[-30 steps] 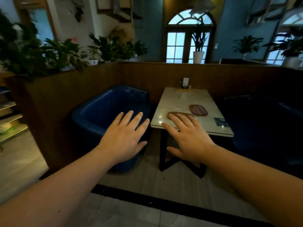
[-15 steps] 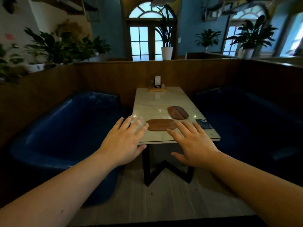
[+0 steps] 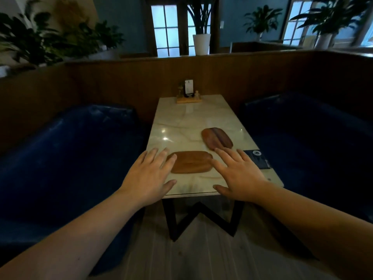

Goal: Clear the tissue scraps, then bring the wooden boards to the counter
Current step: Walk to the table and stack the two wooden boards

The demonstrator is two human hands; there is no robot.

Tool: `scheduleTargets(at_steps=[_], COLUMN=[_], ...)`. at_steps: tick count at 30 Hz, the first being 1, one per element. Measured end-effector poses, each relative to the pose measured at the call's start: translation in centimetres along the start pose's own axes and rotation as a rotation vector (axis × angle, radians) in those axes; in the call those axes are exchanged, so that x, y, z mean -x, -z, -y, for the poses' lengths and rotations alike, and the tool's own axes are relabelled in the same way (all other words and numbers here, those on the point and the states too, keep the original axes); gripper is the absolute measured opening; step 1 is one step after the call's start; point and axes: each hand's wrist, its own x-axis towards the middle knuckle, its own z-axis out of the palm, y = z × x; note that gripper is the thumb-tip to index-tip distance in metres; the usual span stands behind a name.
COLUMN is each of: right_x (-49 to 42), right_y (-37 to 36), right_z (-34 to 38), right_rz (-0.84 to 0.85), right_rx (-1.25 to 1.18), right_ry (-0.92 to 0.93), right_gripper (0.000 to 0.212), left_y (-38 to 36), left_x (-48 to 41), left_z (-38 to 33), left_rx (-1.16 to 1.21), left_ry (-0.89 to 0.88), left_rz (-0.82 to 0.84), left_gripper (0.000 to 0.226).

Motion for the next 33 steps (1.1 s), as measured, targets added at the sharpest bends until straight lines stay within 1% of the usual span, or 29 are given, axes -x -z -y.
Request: scheduleTargets(at_steps=[9, 12, 15, 17, 20, 25, 33], right_x=[-8.8, -11.6, -15.6, -16.3, -18.9, -20.9, -21.9], right_y=[-7.4, -9.9, -13.0, -13.7, -16.2, -19.6, -25.9], right_z=[-6.1, -7.8, -9.9, -10.2, -11.4, -12.8, -16.6], right_rz=[0.101, 0.119, 0.167, 0.172, 0.226, 0.264, 0.329], right_rx=[-0.071, -0.055, -0.074, -0.104, -0.128, -0.175, -0.26], right_ry=[-0.058, -0.078, -0.142, -0.174, -0.212, -0.299, -0.402], right_gripper=[0.078, 0.076, 0.075, 0.076, 0.076, 0.075, 0.079], left_y=[-8.0, -11.5, -15.5, -16.8, -20.1, -23.8, -28.4], left_x=[-9.8, -13.5, -18.8, -20.3, -24.0, -28.8, -34.7], left_z=[3.1, 4.8, 7.1, 7.4, 8.7, 9.4, 7.6], left_rx=[0.111, 0.147, 0.209, 0.22, 0.263, 0.324, 0.404], left_ry=[0.0, 0.002, 0.003, -0.013, -0.039, -0.05, -0.062], left_rz=[0.072, 0.079, 0.118, 0.121, 0.132, 0.183, 0.226], left_gripper=[0.07, 0.07, 0.07, 0.07, 0.069, 0.068, 0.064])
